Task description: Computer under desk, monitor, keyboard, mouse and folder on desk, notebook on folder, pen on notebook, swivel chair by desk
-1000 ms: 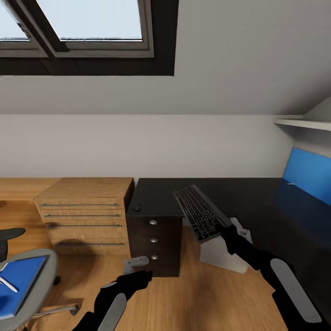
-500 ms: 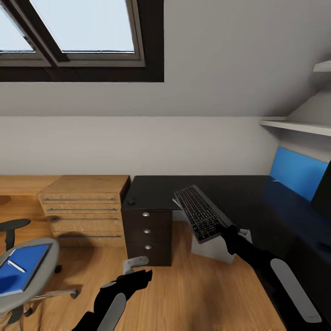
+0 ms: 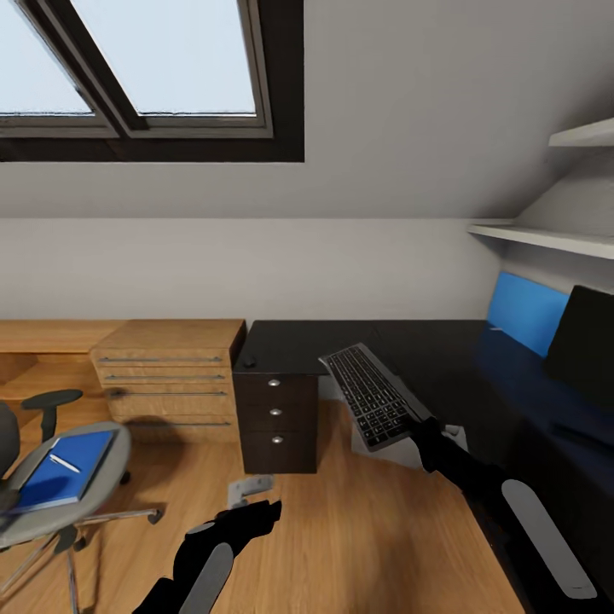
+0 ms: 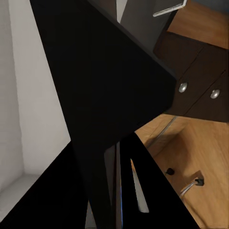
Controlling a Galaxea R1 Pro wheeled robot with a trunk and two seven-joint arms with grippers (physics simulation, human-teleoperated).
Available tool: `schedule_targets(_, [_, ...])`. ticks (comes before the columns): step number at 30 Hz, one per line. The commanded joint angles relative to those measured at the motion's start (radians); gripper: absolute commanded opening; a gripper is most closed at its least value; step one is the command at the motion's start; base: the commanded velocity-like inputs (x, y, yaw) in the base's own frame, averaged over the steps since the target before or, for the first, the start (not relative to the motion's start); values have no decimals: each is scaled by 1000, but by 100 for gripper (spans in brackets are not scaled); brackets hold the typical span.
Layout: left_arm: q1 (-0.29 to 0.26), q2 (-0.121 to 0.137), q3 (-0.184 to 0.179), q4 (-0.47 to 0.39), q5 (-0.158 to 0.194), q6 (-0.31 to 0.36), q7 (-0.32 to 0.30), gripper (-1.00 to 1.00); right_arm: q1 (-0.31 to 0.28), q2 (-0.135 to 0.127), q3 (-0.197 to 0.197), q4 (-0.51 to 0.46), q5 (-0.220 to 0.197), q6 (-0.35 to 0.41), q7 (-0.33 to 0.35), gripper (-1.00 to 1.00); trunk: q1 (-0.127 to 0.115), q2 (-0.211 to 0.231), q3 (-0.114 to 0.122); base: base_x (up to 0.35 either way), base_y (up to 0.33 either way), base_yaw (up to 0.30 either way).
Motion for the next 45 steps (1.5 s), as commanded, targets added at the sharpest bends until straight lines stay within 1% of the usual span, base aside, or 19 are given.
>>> schedule_targets(1, [-1,0,-1,-1,11,1,10,100,-1,-1,1,-2,-14,-2,-7,-100,-4,6,2,-343,0,0])
schedule_targets(14, [-1,0,-4,-1,11,0,10,100,-1,-1,-3,-2,-14,-1,-7,-100,-54,97,43,-344,-12,0])
schedule_targets(31, [-1,0,-6,-1,9,-1,10,100,-1,-4,-6,3,-13,0,-7,-100,-119,216,96,-318,-189,0])
schedule_targets(33, [-1,0,-4,-1,10,-2,11,100,-1,-4,-6,7,-13,0,-7,-100,-119,216,96,-299,-141,-9])
schedule_targets(36, [-1,1,9,-2,12,-3,12,100,-1,-4,-6,14,-12,-3,-6,-100,-119,216,96,-121,-44,-160])
schedule_targets(41, [-1,2,55,-2,14,-3,13,100,-1,-3,-6,33,-13,-3,-6,-100,-119,216,96,-33,-12,-236])
schedule_targets(45, [-1,1,70,-2,13,-4,13,100,-1,-3,-6,37,-13,-3,-6,-100,-119,216,96,-6,-2,-260])
